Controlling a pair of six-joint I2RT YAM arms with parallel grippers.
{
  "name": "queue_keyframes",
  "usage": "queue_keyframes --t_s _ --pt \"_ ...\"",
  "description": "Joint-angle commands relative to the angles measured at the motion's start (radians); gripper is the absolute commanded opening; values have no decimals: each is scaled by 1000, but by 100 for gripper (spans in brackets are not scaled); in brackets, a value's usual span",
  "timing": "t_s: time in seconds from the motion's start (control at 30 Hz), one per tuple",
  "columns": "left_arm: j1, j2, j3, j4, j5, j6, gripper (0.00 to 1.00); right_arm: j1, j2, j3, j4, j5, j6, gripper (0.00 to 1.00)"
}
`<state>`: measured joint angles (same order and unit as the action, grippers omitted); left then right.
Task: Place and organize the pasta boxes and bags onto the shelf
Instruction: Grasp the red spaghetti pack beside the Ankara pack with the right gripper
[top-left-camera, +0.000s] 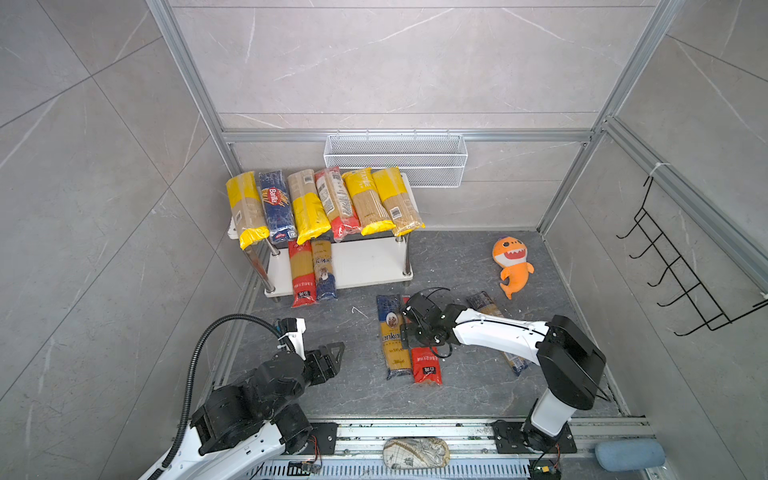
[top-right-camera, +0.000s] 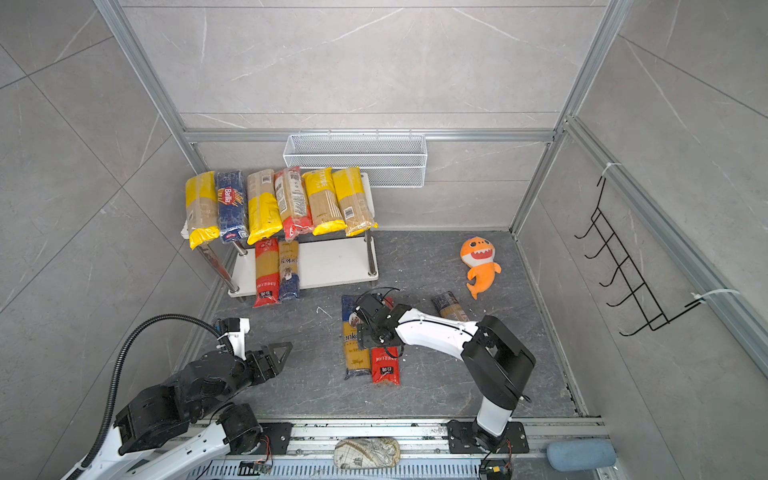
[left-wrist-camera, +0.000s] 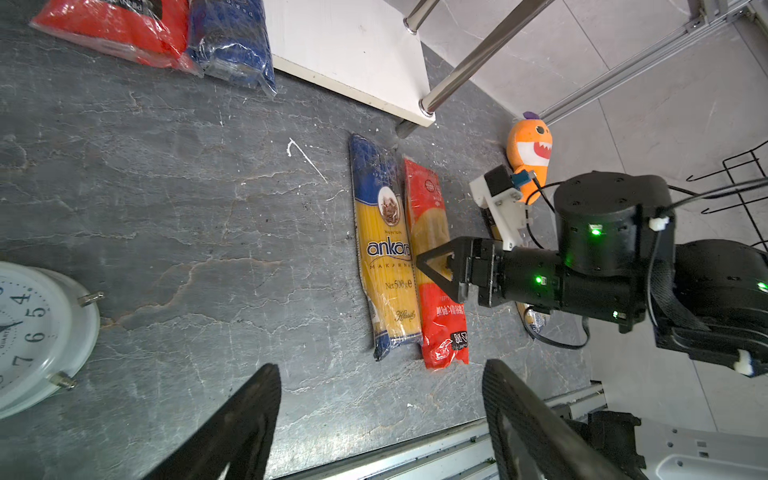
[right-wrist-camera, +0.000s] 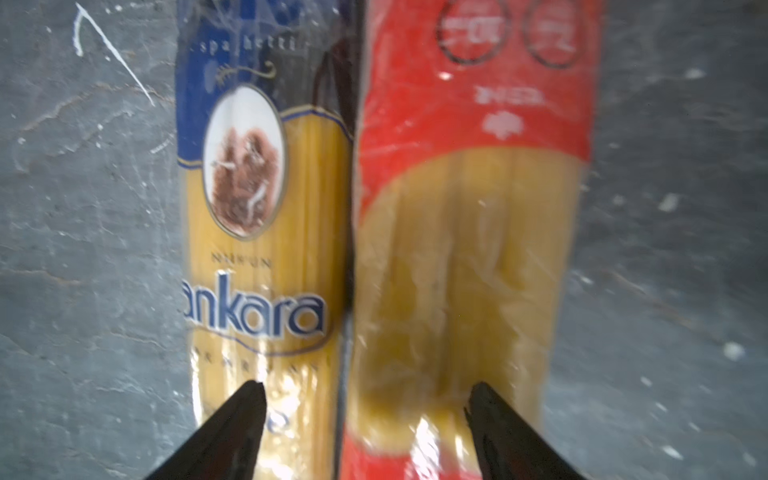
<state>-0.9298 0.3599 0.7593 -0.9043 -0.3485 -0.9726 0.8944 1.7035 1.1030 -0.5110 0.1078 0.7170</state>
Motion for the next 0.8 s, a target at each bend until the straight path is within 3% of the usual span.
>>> queue_keyframes --t_s 0.0,0.23,0.77 --pt "-3 21 38 -5 -24 15 79 3 -54 -59 -94 78 29 82" --pt "-3 33 47 -3 -17 17 79 25 -61 -167 -47 71 69 82" --pt "-3 30 52 -5 -20 14 79 96 12 -156 1 40 98 82"
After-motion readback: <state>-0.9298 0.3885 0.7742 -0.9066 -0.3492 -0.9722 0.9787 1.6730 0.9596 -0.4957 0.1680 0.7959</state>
